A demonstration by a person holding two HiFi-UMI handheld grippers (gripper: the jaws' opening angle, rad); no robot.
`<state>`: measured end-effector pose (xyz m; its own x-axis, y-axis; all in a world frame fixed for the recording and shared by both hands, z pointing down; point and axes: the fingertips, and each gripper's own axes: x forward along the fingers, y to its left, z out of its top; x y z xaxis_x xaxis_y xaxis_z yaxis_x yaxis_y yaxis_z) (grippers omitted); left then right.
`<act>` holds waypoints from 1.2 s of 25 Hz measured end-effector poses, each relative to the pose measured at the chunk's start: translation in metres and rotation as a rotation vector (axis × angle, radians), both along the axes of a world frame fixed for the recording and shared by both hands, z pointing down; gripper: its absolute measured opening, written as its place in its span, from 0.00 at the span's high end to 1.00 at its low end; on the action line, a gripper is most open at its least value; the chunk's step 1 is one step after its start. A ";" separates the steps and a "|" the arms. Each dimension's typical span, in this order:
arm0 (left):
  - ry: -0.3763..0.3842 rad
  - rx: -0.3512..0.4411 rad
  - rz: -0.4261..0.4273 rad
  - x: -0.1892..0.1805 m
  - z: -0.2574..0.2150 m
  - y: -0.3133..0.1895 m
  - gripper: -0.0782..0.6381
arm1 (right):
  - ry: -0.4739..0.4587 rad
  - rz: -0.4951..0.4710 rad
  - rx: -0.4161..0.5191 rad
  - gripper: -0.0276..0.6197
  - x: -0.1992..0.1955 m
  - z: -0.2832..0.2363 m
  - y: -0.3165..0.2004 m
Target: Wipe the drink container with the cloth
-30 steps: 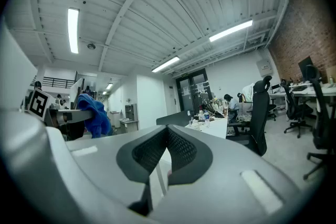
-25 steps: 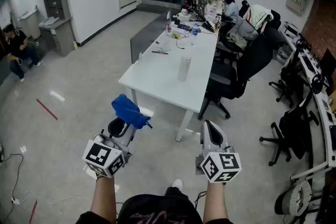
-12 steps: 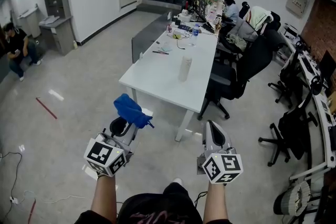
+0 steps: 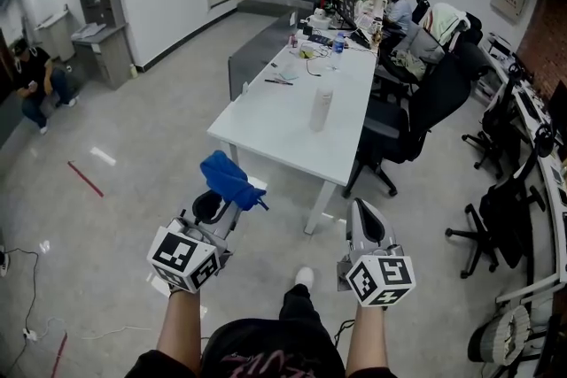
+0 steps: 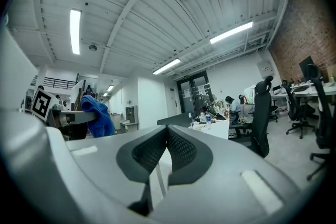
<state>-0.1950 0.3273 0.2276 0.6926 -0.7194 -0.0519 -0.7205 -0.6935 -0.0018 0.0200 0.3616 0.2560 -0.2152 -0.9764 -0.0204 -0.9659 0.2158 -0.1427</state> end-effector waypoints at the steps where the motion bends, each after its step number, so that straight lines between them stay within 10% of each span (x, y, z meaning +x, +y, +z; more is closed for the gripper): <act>1: -0.005 0.000 -0.001 0.000 0.000 -0.003 0.76 | 0.001 0.000 -0.002 0.94 0.000 0.001 -0.004; 30: -0.051 -0.111 -0.025 0.084 0.046 -0.186 0.76 | -0.018 -0.048 -0.103 0.95 0.081 0.046 -0.194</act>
<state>-0.1105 0.1410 0.2732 0.6745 -0.7356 0.0633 -0.7381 -0.6736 0.0369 0.1011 0.1679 0.3020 -0.2621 -0.9621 0.0750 -0.9519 0.2450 -0.1838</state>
